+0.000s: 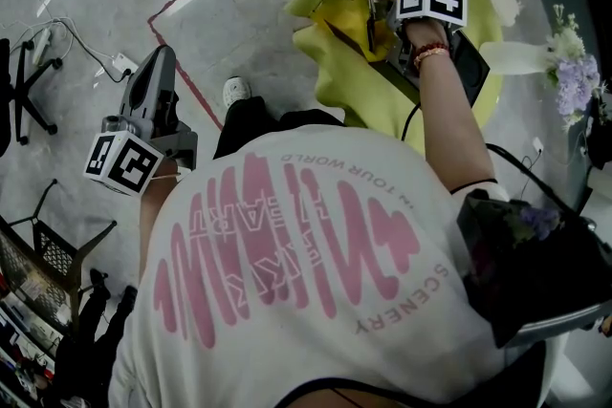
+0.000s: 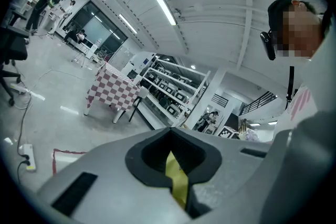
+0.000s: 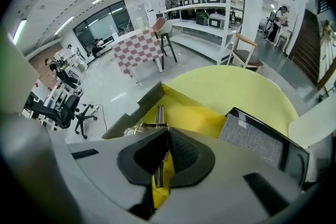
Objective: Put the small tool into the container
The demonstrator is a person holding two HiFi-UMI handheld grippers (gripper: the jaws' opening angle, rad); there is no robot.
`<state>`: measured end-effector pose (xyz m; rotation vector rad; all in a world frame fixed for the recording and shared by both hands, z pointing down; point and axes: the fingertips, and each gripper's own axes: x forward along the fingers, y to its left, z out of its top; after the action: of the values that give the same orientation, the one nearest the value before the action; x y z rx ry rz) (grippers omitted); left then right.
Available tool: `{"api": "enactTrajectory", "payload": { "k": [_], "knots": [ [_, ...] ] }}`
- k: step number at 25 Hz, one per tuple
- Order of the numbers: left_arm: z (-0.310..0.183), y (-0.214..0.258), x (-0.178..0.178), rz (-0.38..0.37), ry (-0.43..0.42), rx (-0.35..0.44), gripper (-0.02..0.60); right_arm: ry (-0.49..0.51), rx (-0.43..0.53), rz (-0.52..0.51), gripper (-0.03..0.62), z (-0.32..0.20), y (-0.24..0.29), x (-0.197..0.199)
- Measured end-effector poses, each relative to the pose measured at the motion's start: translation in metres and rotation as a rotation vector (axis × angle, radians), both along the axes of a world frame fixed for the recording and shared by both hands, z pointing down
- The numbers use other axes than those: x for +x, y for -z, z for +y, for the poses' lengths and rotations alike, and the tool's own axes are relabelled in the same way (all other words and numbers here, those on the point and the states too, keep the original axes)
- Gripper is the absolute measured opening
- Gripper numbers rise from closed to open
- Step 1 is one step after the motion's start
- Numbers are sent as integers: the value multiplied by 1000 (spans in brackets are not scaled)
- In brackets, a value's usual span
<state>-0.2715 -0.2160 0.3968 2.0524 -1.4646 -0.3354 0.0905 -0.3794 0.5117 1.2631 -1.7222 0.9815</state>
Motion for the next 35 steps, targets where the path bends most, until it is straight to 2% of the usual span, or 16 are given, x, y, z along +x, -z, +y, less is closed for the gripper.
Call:
{"api": "enactTrajectory", "payload": {
  "k": [35],
  "knots": [
    [15,-3,-3,11,29,-23,6,-53,-28,-17,28,2,-18,11]
  ]
}}
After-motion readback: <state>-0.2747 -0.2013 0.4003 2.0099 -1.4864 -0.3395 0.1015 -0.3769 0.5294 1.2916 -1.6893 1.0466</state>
